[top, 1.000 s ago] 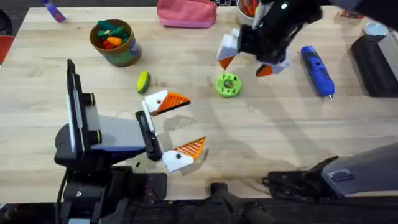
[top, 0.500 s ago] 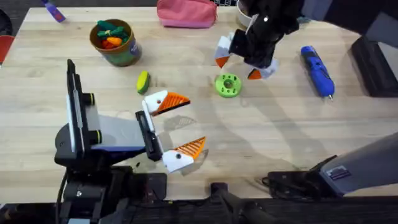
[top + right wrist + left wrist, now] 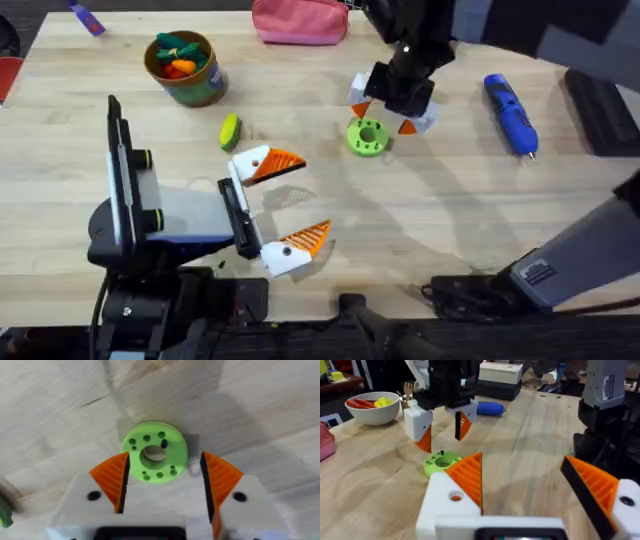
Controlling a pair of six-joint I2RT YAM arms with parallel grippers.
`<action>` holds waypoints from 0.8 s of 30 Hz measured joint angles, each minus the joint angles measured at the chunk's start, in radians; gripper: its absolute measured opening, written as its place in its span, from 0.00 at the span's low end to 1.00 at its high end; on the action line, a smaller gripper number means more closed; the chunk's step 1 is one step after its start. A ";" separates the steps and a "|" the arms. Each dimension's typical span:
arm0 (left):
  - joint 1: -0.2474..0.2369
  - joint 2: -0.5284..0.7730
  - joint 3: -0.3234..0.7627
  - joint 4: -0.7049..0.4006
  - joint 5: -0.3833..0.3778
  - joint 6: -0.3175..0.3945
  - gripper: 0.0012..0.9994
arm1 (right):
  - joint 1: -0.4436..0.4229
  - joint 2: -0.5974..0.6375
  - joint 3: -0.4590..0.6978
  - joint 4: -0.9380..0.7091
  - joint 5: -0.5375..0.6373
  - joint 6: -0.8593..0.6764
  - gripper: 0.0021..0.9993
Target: Pick up the gripper from the table and insert it into the empty holder that is missing its gripper. Then pick up a screw, insert it into the mounting hole, and use the screwdriver to tighten it. Finally, clean up the table by picking up the vegetable and placing it into the bucket.
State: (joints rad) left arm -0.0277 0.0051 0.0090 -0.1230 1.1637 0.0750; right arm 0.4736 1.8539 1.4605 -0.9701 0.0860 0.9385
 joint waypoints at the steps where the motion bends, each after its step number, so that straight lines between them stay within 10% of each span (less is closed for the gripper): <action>1: 0.000 0.000 0.000 0.000 0.000 0.000 0.99 | 0.000 0.008 0.000 0.003 0.000 0.001 0.74; 24: 0.000 0.000 0.000 0.000 0.000 0.000 0.99 | -0.001 0.081 -0.001 0.024 0.024 0.004 0.36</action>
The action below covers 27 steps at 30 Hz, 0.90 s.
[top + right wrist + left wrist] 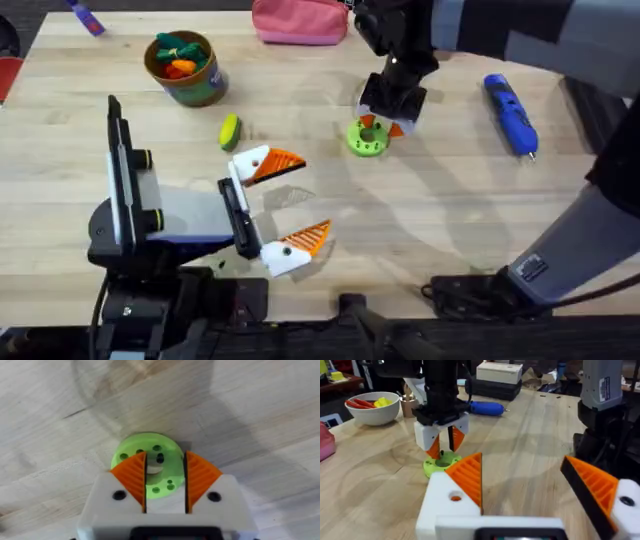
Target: Pick up the gripper from the table and insert it into the empty holder that is missing its gripper. Then pick up a screw, insert it into the mounting hole, and use the screwdriver to tighten it. Finally, clean up the table by picking up the vegetable and placing it into the bucket.
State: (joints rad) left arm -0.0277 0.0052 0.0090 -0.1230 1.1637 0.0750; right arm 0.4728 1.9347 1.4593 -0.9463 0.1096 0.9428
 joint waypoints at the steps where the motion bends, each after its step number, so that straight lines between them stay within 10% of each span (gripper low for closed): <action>1: 0.000 0.000 0.000 0.000 0.000 0.000 0.99 | 0.000 0.000 0.000 0.000 0.002 0.000 0.35; 27: 0.000 0.000 0.000 0.000 0.000 0.000 0.99 | 0.011 0.000 0.027 -0.018 0.029 0.000 0.32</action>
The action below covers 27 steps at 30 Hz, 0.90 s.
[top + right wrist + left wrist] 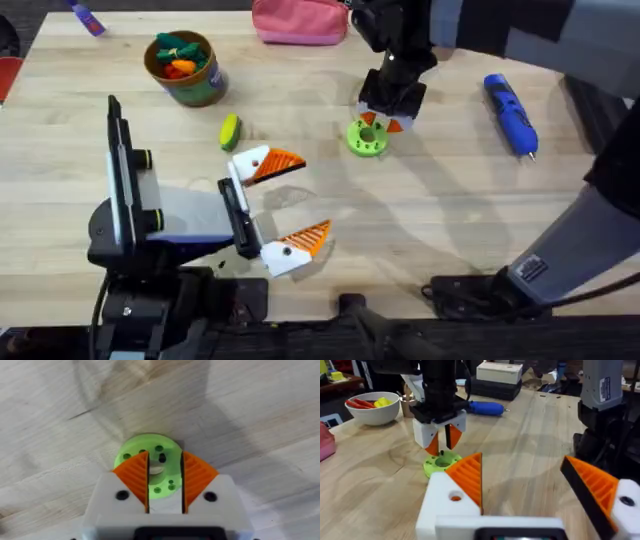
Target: Pick up the gripper from the table and insert it into the empty holder that is missing its gripper. Then pick up a screw, insert it into the mounting hole, and use the screwdriver to tighten it. Finally, clean up the table by picking up the vegetable and placing it into the bucket.
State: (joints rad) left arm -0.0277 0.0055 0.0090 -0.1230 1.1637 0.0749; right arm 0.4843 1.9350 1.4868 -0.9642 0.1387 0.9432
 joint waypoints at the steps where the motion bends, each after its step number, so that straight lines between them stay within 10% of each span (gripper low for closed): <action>1: 0.000 0.000 0.000 0.000 0.000 0.000 0.99 | 0.000 0.000 0.000 0.001 0.000 0.000 0.32; 27: 0.000 0.000 0.000 0.000 0.000 0.000 0.99 | 0.007 0.022 0.008 0.006 0.014 -0.001 0.00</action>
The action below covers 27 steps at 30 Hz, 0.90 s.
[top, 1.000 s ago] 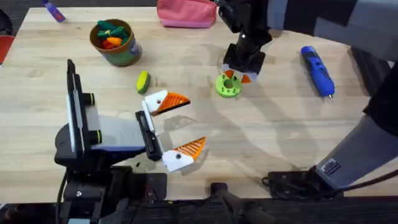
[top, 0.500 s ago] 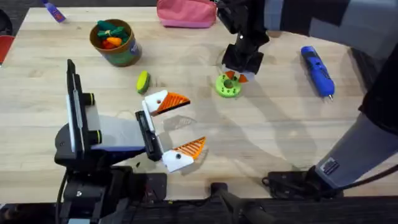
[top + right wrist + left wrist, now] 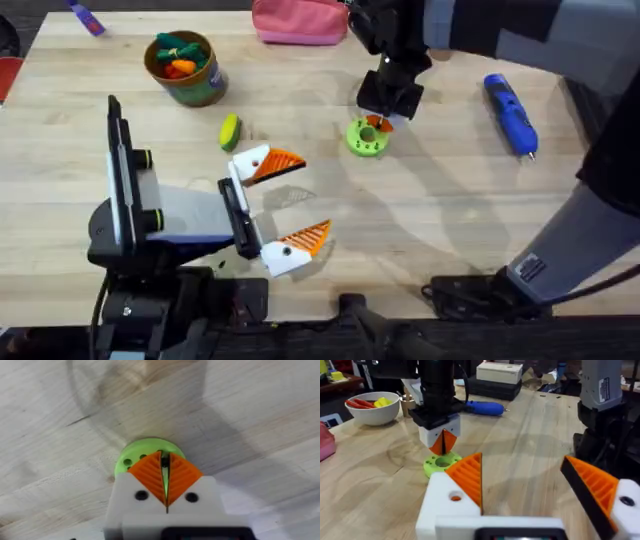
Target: Pick up the gripper from the table and insert it into the empty holder that is missing its gripper. Then pick up a screw, insert it into the mounting hole, and use the screwdriver to tighten it. Finally, clean up the table by picking up the vegetable and placing it into the bucket.
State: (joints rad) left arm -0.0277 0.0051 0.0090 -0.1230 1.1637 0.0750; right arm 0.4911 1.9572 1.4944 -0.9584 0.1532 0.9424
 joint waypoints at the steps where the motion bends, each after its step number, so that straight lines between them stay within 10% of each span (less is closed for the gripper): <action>1: 0.000 0.000 0.000 0.000 0.000 0.000 0.99 | 0.000 0.000 0.001 -0.003 0.000 0.000 0.00; 14: 0.000 0.000 0.000 0.000 0.000 0.000 0.99 | 0.050 -0.170 0.206 -0.187 0.079 -0.131 0.00; 27: 0.000 0.000 0.000 0.000 0.000 0.000 0.99 | 0.209 -0.272 0.343 -0.177 -0.026 -0.717 0.00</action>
State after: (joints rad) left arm -0.0277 0.0055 0.0090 -0.1230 1.1637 0.0750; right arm 0.7000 1.6856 1.8378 -1.1356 0.1271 0.2257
